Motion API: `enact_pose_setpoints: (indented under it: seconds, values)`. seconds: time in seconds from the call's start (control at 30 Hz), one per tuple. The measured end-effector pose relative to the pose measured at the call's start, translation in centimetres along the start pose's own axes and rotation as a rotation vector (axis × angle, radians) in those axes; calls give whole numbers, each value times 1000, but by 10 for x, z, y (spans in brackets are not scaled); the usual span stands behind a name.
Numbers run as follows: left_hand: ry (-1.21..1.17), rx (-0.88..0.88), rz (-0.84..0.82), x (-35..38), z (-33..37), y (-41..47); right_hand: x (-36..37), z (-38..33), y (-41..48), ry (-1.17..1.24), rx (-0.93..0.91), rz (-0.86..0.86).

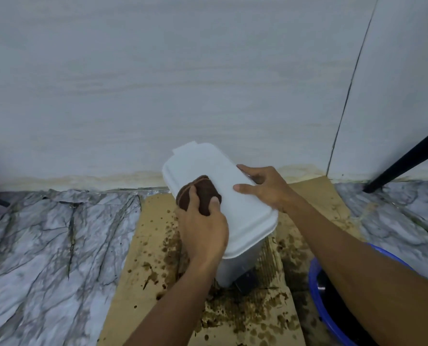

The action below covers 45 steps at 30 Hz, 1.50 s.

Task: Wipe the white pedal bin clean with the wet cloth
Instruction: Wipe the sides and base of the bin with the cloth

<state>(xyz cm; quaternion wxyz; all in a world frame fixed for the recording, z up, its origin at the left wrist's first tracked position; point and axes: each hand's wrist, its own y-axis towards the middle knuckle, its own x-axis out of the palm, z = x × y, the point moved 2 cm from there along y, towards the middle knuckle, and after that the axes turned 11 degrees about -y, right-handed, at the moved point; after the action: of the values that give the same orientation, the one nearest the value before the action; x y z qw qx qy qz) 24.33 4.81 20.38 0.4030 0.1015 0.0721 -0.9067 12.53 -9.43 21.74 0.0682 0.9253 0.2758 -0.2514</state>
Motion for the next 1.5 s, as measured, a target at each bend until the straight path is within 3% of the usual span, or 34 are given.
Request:
enact_pose_setpoints:
  seconds: [0.1,0.23,0.37,0.5,0.6,0.73,0.87,0.97,1.23,1.37,1.5]
  values:
    - [183,98,-52,-4,-9,7,17,-1,6,-123,-7,7]
    - [365,413,-216,-29,-13,24,26,12,0,112,43,76]
    - [474,717,-423,-37,-25,3,12,22,2,253,94,14]
    - [668,910,-402,-26,-30,-4,5,29,1,309,69,-45]
    - [788,855,-345,-8,-13,1,-1,32,0,175,25,-137]
    - [850,762,-356,14,3,4,-15,27,7,2,-27,-139]
    - [733,832,-290,-11,-11,-4,-14,25,9,40,-55,-215]
    - [572,785,-213,-32,-22,-9,-9,24,8,60,-58,-220]
    - [895,675,-338,42,23,-9,-10,33,1,216,8,-117]
    - [905,722,-419,20,16,-1,-7,27,3,147,-24,-107]
    - [717,777,-246,-33,-7,6,3,23,1,182,-24,-128]
